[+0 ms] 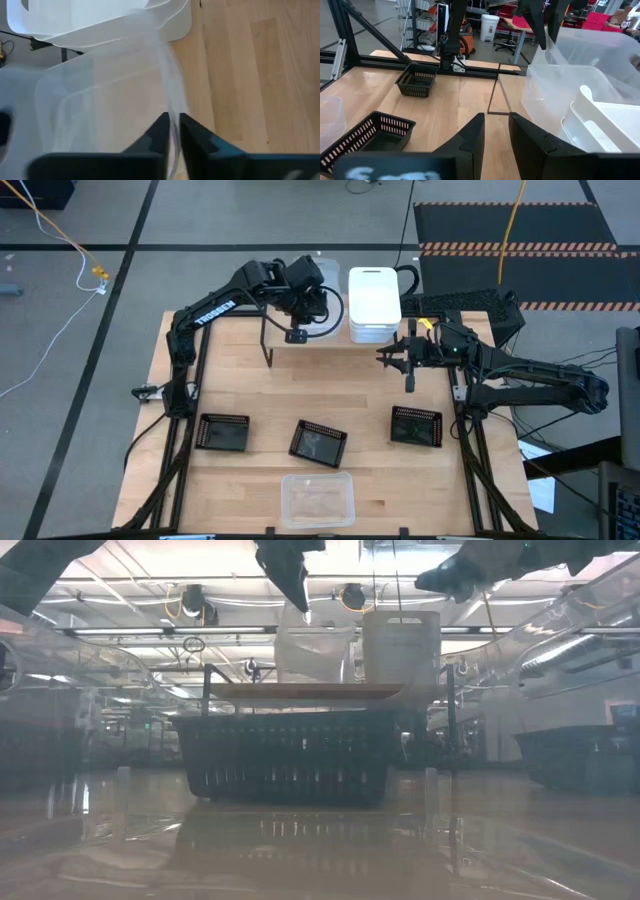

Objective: Stack baskets on shelf by color
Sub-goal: Stack the right transparent bin on top of the transparent bin on the shelf

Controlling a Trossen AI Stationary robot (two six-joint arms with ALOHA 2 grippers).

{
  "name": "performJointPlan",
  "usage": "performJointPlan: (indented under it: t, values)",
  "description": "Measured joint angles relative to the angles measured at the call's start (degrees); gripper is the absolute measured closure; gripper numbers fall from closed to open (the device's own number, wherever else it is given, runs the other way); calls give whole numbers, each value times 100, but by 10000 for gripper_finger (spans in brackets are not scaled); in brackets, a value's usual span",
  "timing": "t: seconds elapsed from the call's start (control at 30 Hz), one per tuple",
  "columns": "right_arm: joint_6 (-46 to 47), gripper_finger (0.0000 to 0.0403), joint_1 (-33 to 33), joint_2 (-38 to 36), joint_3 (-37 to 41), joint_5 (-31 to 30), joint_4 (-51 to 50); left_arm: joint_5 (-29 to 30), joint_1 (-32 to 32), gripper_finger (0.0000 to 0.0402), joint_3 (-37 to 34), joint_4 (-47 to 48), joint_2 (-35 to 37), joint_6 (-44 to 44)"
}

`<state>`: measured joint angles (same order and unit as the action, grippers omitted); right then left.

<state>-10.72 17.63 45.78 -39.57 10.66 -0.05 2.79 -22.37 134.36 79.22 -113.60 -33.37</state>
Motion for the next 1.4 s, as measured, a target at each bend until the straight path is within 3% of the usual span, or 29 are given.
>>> performJointPlan:
  t: [0.07,0.5,0.67,0.9,1.2,1.4]
  values:
    - [-1,319,0,-2,0,0,0,7,-5,390,-7,32,-3,32]
    - [-53,319,1,-2,-2,0,-102,9,-11,391,-8,-342,-2,137]
    - [-66,319,2,0,-2,-4,-237,117,-41,396,-8,-751,0,1468]
    - [-55,319,2,2,130,-4,-210,333,-37,396,-16,-916,0,2168]
    - [47,319,2,-75,173,3,-316,681,-33,397,-835,-1387,9,2495]
    - [106,319,2,-214,176,7,-507,718,14,391,-996,-1538,13,2450]
